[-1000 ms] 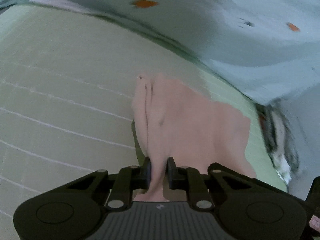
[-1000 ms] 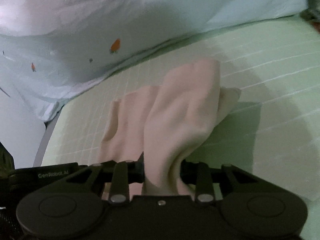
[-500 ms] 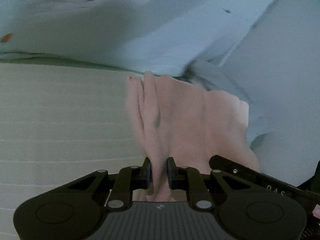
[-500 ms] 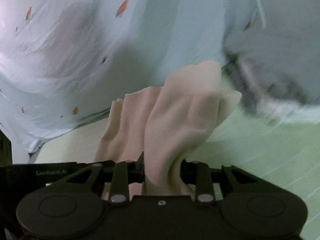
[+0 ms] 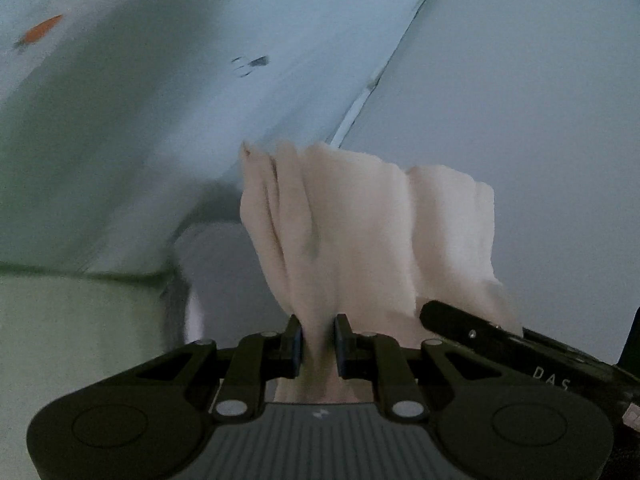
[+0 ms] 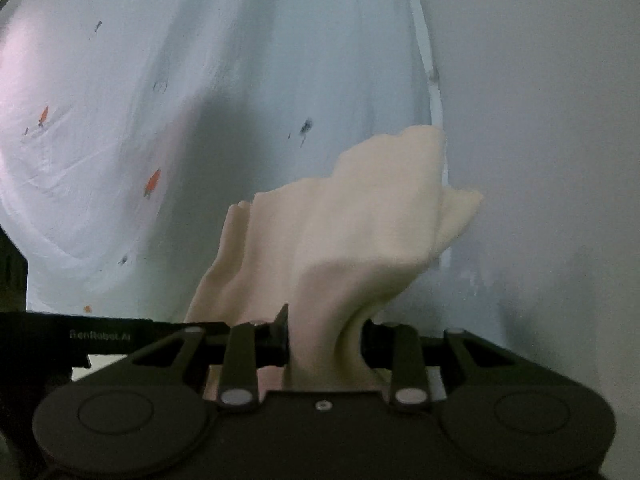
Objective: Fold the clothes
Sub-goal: 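Grasp the folded shirt with both grippers and lift it off the mat, then lower the folded shirt onto the clothes pile and open both grippers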
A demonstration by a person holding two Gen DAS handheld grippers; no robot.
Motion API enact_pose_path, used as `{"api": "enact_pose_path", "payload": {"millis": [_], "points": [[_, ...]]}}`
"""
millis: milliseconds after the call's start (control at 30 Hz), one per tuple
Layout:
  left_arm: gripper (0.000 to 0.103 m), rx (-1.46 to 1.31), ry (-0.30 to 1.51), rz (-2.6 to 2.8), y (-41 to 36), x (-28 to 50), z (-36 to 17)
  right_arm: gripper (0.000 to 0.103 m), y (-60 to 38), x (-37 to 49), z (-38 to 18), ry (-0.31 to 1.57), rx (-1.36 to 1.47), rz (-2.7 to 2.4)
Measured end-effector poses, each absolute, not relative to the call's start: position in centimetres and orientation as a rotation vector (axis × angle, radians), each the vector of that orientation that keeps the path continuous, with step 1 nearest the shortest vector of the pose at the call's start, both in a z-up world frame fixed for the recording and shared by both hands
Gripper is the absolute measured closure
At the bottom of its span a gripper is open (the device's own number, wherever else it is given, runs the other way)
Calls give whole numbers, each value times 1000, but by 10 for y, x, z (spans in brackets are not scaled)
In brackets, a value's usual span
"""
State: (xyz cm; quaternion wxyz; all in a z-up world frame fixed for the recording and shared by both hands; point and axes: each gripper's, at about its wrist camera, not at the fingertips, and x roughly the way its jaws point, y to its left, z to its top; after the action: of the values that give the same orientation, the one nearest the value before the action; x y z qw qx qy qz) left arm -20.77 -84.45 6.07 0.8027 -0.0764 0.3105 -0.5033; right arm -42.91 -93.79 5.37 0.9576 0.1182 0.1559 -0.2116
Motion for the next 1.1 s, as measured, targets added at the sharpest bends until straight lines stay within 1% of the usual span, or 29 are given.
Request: {"api": "enact_pose_path", "payload": {"millis": [67, 133, 200, 300, 333, 367, 400, 433, 500, 633, 667, 700, 733, 800, 867, 933, 1000, 1100], "points": [[85, -164, 645, -1078, -869, -200, 65, 69, -967, -420, 60, 292, 209, -430], [81, -113, 643, -1046, -899, -188, 60, 65, -998, -407, 56, 277, 231, -431], [80, -45, 661, -1000, -930, -174, 48, 55, -1032, -388, 35, 299, 302, -466], [79, 80, 796, -888, -962, -151, 6, 52, -1077, -360, -18, 422, 449, -569], [74, 112, 843, -874, -968, -146, -9, 51, -1085, -356, -35, 443, 483, -594], [70, 120, 863, -881, -970, -143, -21, 42, -1089, -358, -42, 421, 541, -617], [62, 119, 845, -884, -967, -143, -26, 37, -1093, -359, -50, 399, 598, -639], [55, 127, 832, -884, -964, -146, -26, 35, -1092, -360, -48, 400, 604, -637], [49, 143, 807, -883, -958, -151, -25, 20, -1086, -361, -44, 410, 578, -660], [42, 180, 778, -861, -947, -157, -14, 15, -1063, -367, -35, 441, 465, -726], [40, 180, 765, -854, -940, -157, -10, 10, -1055, -370, -29, 452, 440, -740], [36, 170, 748, -855, -931, -161, -5, 6, -1046, -375, -24, 458, 417, -756], [29, 157, 731, -861, -922, -166, 1, 6, -1036, -382, -18, 452, 393, -773], [21, 146, 674, -879, -903, -178, 15, 2, -1015, -396, -7, 440, 351, -805], [16, 136, 616, -895, -884, -191, 29, 1, -991, -407, 7, 434, 329, -816], [3, 126, 561, -910, -859, -210, 41, 1, -967, -415, 15, 438, 316, -824], [0, 116, 508, -924, -834, -228, 52, 1, -941, -425, 21, 445, 311, -847], [0, 76, 515, -933, -800, -246, 60, 1, -903, -446, 25, 458, 314, -879]]}}
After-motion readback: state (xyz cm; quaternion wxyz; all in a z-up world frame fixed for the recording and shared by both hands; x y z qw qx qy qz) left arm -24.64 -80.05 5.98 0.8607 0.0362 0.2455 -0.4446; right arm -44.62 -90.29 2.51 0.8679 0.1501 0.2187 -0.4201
